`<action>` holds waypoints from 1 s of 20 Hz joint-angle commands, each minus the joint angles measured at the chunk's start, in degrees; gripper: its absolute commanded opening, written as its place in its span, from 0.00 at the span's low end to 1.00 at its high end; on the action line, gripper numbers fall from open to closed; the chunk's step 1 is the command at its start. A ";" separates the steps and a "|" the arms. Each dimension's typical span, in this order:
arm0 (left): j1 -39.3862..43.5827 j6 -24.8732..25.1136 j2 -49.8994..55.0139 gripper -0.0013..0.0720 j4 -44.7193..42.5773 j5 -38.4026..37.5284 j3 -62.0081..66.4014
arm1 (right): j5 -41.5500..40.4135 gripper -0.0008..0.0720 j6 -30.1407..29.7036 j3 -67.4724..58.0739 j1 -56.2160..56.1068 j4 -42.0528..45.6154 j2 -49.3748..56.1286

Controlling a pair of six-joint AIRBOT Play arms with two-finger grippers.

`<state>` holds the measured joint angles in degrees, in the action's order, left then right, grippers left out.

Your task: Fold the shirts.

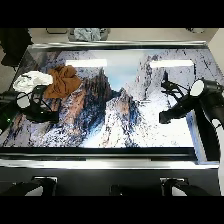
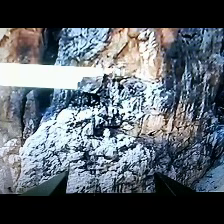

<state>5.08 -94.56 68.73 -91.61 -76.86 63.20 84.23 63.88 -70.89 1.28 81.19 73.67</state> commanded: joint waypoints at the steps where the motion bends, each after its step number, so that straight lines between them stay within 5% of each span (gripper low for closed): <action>1: 0.00 0.02 -0.04 0.87 -0.02 0.00 -0.02 | 0.02 0.87 0.00 0.02 -0.04 0.00 0.02; 20: 0.00 0.00 0.39 0.87 0.00 0.68 -0.02 | -3.63 0.87 0.02 0.02 -0.04 -0.15 0.02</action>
<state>5.08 -94.56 68.86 -91.61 -76.82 63.20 82.98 63.88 -70.89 1.28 81.14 73.67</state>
